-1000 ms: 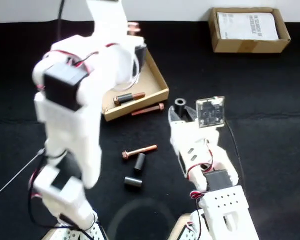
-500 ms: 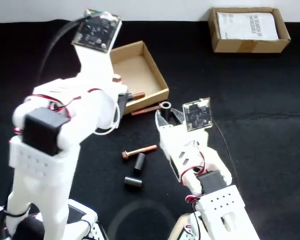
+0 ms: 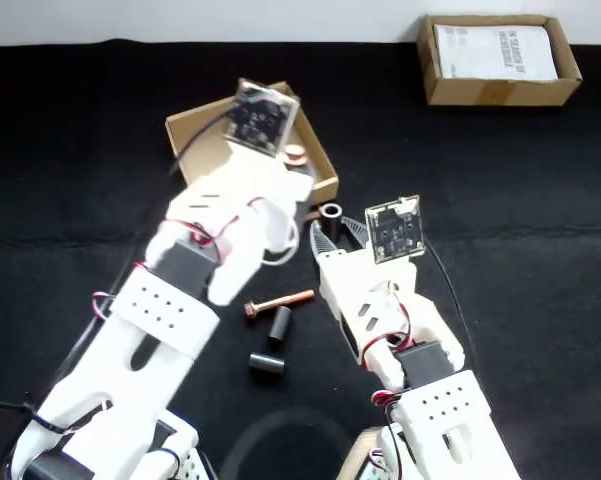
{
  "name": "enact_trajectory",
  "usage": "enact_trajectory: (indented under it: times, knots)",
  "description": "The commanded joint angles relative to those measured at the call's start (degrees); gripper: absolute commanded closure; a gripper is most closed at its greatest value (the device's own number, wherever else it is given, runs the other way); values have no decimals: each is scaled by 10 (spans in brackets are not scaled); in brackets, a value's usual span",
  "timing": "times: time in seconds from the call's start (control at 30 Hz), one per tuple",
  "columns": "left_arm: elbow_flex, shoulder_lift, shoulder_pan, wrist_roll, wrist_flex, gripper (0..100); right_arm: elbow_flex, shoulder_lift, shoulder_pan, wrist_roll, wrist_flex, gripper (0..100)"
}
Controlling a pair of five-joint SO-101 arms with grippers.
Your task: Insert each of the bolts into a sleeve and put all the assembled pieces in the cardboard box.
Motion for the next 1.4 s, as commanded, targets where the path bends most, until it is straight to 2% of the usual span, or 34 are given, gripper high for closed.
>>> enact_trajectory:
  times: [0.0,0.17,0.57,0.77,1.37]
  knots:
    - [3,-20,34,-2,-70,991,-1,-14,-2,-4,-12,991]
    - [-1,-23,55,-2,-116,991,-1,-14,-3,-4,-12,991]
    - [-10,-19,78,-1,-123,991,-5,-14,-3,-4,-12,991]
    - [21,-18,80,-1,-182,991,-7,-14,-3,-4,-12,991]
    - [65,-18,78,-1,-188,991,-7,-61,-3,-4,13,991]
